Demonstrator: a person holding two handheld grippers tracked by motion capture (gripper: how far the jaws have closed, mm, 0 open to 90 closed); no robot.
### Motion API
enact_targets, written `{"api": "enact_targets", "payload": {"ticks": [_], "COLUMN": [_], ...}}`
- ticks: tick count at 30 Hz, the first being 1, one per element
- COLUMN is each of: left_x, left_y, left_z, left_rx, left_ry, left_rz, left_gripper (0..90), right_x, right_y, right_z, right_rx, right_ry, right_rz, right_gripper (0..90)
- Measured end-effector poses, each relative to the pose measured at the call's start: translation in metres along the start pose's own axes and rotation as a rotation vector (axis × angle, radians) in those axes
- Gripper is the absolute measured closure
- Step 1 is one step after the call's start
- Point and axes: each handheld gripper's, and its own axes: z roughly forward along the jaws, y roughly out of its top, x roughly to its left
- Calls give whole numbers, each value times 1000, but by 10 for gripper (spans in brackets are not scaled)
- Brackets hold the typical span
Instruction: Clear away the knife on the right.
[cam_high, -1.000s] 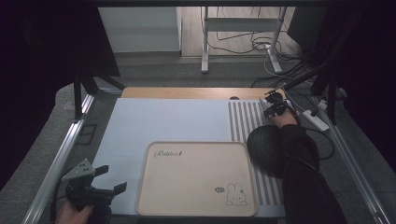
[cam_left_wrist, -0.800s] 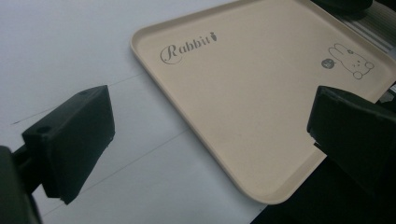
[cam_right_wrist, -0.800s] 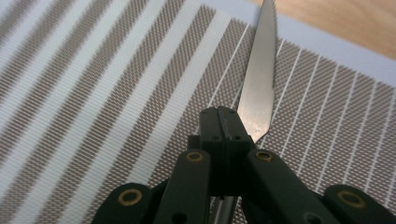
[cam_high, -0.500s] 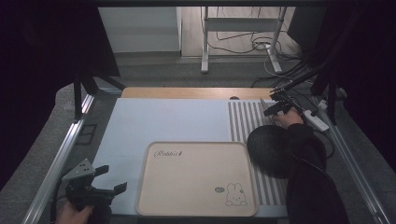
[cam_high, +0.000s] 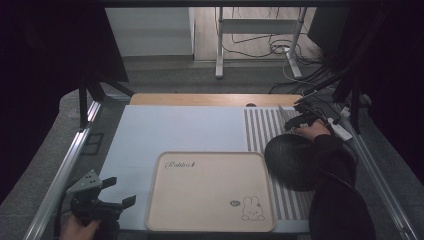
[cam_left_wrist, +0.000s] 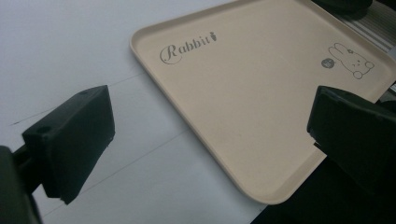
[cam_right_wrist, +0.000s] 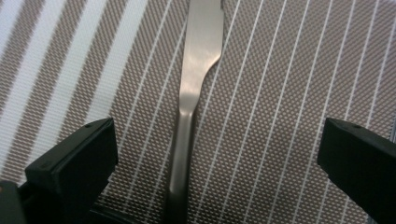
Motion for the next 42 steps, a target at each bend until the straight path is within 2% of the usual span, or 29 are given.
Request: {"api": "enact_targets", "payload": {"ticks": [3,5,6,8,9,10,11,12,13,14,15,17,18,22,25,28,30,32,42], "left_x": [0,0,0,0,0,0,0,0,0,0,0,0,-1,-1,0,-1,-1,-1,-1], "left_y": [0,0,0,0,0,0,0,0,0,0,0,0,0,0,0,0,0,0,0], "left_z": [0,0,0,0,0,0,0,0,0,0,0,0,0,0,0,0,0,0,0], "left_rx": [1,1,0,0,0,1,1,2,2,2,2,4,3,5,3,4,3,3,3], "left_ry": [-1,-1,-2,-2,-2,-1,-1,-1,-1,-1,-1,0,0,0,-1,0,0,-1,-1], "left_rz": [2,1,0,1,2,4,5,5,5,5,6,6,6,7,5,7,7,7,5], "left_gripper": [17,17,17,17,17,18,18,18,18,18,18,18,18,18,19,19,19,19,19], "right_x": [0,-2,-1,1,2,2,5,5,5,5,5,3,0,-1,1,0,1,-1,-19], "right_y": [-1,-2,-2,-3,-3,-3,-4,-4,-4,-4,-5,-6,-7,-8,-7,-7,-8,-8,-15], "right_z": [3,3,3,2,1,0,-3,-3,-4,-4,-4,-5,-5,-6,-6,-6,-7,-7,-16], "right_rx": [17,22,27,36,33,31,31,31,34,34,34,37,32,35,37,37,33,31,35], "right_ry": [10,56,64,37,43,46,55,55,58,70,70,82,93,100,93,94,61,48,48], "right_rz": [-6,8,5,-36,-42,-54,-77,-77,-87,-90,-88,-86,-112,-121,-169,-165,-188,-201,-146], "right_gripper": [95,231,247,311,356,432,590,590,665,682,747,789,796,799,801,802,802,802,802]}}
